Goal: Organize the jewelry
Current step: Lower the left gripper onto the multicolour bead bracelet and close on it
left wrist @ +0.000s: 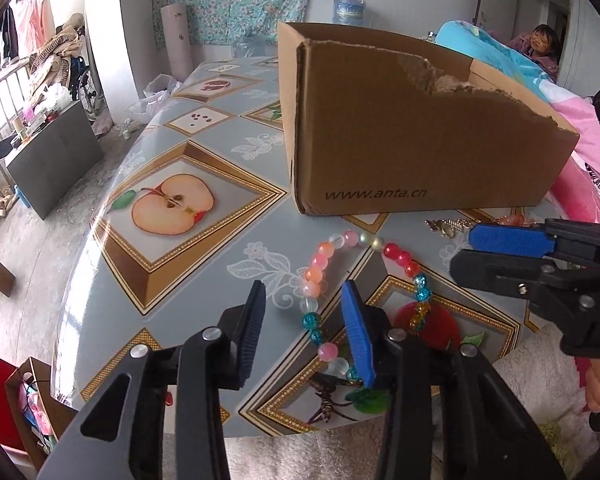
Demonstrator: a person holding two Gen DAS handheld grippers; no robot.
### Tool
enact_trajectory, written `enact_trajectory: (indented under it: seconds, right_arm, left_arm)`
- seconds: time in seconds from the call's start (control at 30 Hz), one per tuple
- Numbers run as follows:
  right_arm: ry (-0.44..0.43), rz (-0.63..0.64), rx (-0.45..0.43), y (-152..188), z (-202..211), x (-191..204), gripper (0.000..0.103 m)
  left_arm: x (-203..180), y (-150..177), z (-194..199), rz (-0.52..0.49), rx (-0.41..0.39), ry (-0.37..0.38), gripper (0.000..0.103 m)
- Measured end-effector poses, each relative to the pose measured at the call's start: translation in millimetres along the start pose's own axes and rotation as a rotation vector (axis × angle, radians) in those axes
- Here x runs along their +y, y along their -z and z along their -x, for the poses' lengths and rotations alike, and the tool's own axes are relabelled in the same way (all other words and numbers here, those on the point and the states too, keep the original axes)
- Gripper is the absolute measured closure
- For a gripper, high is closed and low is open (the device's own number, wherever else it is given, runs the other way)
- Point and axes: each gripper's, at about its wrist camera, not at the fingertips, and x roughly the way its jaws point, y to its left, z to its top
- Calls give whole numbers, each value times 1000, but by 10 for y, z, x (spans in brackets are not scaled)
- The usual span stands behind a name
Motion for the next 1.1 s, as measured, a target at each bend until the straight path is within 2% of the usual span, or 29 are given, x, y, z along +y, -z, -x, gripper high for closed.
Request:
enact_trajectory:
  seconds: [0.17, 0.3, 0.47, 0.5, 0.57, 0.63, 0.8, 1.1]
  right_arm:
    - [-6, 32, 33, -43, -137, 107, 73]
    - [-2, 53, 51, -87, -199, 159, 80]
    - [2, 53, 65, -109, -249, 152, 94]
    - [-1, 48, 65, -106, -238, 141, 95]
    - [-9, 32, 66, -95, -198, 98, 95]
    - [-5, 19, 71, -72, -121, 13, 95]
    - [16, -18, 80, 42, 99, -159, 95]
    - [0, -40, 66, 118, 210, -269, 95]
  left_arm:
    - [-19, -19, -66, -4, 16, 0, 75]
    - [-65, -62, -98, -35, 39, -49, 76]
    - [-57, -100, -125, -14, 51, -47, 76]
    - [-55, -107, -128, -9, 51, -47, 76]
    - [-65, -112, -130, -6, 50, -52, 87]
    - [-87, -111, -121, -6, 57, -41, 93]
    - [-129, -67, -52, 24, 98, 70, 93]
    - [-244, -73, -64, -19, 118, 57, 93]
